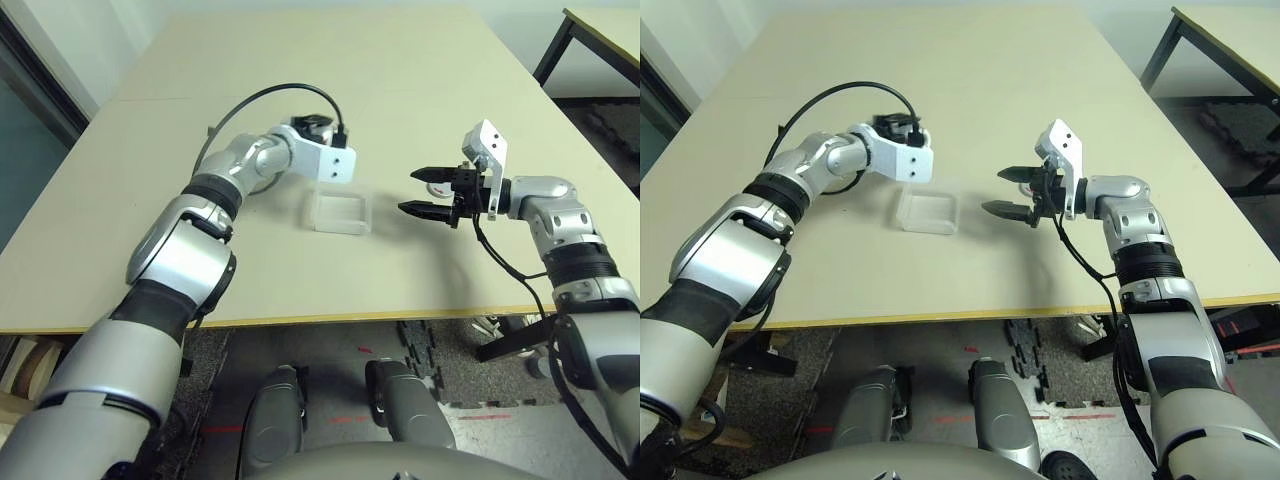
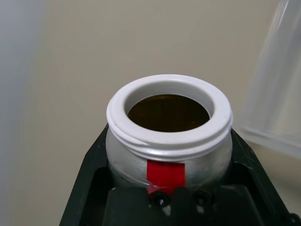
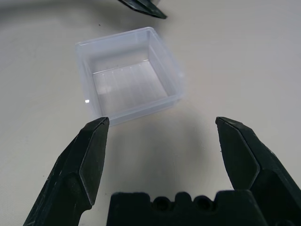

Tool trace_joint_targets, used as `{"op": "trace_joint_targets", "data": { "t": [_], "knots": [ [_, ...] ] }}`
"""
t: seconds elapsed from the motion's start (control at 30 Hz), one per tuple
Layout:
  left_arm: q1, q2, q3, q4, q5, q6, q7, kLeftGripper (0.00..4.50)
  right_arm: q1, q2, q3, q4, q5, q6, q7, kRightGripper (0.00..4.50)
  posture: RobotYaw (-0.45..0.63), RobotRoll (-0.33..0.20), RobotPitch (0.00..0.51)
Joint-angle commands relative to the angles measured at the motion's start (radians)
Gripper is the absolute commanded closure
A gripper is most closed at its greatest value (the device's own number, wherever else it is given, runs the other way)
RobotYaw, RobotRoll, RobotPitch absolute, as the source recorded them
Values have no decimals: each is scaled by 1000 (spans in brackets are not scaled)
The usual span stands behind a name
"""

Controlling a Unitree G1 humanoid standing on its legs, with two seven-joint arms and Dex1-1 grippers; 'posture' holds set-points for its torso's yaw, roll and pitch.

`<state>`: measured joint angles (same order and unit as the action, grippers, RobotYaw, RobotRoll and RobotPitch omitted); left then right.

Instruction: Pour the medicine from the bottle into the box.

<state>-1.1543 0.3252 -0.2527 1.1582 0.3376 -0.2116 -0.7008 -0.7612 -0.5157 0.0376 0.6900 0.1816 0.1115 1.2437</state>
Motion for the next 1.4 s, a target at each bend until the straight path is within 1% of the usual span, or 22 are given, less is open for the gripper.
{"op": "trace_joint_targets", "data": {
  "t": [0.03, 0.13, 0.2, 0.27, 0.4, 0.53, 0.6, 0.7, 0.77, 0.83, 0.87, 0.9, 0.97, 1.03, 1.1, 1.13, 1.2, 1.3, 1.4],
  "knots": [
    [75, -2, 109, -163, -157, 258, -116, 1816, -9, 5, 12, 22, -11, -21, 11, 0, -114, 0, 92],
    [152, -3, 176, -331, -253, 442, -152, 1816, -14, 6, 11, 35, -15, -30, 16, 0, -110, 0, 93],
    [191, 3, 204, -416, -292, 539, -145, 1816, -18, 5, 11, 43, -17, -34, 20, 0, -109, 0, 94],
    [218, 9, 226, -469, -316, 609, -124, 1816, -23, 4, 11, 53, -19, -39, 23, 0, -104, 0, 97],
    [251, 16, 253, -535, -351, 704, -90, 1816, -28, 2, 11, 67, -21, -45, 27, 0, -102, 0, 98],
    [271, 26, 240, -562, -355, 726, -69, 1816, -32, 2, 10, 76, -25, -48, 31, 0, -103, 0, 99],
    [265, 28, 226, -544, -330, 685, -28, 1816, -33, 4, 9, 76, -26, -47, 31, 0, -105, 0, 100],
    [243, 38, 175, -511, -265, 579, 32, 1816, -32, 5, 9, 76, -27, -45, 30, 0, -107, 0, 100],
    [222, 46, 104, -496, -188, 464, 73, 1816, -32, 5, 8, 75, -27, -43, 28, 0, -111, 0, 99],
    [186, 69, -12, -477, -55, 272, 134, 1816, -30, 5, 7, 75, -27, -42, 25, 0, -114, 0, 97],
    [162, 73, -53, -456, -1, 194, 181, 1816, -30, 5, 7, 75, -27, -42, 24, 0, -116, 0, 97],
    [145, 74, -78, -434, 34, 137, 216, 1816, -30, 6, 6, 75, -27, -42, 23, 0, -118, 0, 96],
    [90, 96, -198, -389, 193, -40, 339, 1816, -29, 7, 5, 74, -27, -41, 21, 0, -120, 0, 94],
    [2, 139, -421, -349, 497, -195, 577, 1816, -29, 10, 4, 73, -25, -39, 17, 0, -121, 0, 94],
    [-65, 136, -556, -290, 662, -284, 729, 1816, -29, 13, 4, 70, -24, -37, 14, 0, -121, 0, 94],
    [-91, 126, -596, -265, 709, -314, 782, 1816, -29, 15, 4, 68, -23, -36, 13, 0, -120, 0, 94],
    [-130, 102, -639, -205, 755, -355, 851, 1816, -30, 17, 4, 65, -22, -31, 11, 0, -121, 0, 93],
    [-198, 77, -722, -119, 870, -345, 969, 1816, -32, 23, 1, 60, -16, -24, 7, 0, -123, 0, 92],
    [-248, 52, -785, -42, 942, -334, 1053, 1816, -32, 29, -2, 55, -11, -15, 3, 0, -125, 0, 88]
  ]
}}
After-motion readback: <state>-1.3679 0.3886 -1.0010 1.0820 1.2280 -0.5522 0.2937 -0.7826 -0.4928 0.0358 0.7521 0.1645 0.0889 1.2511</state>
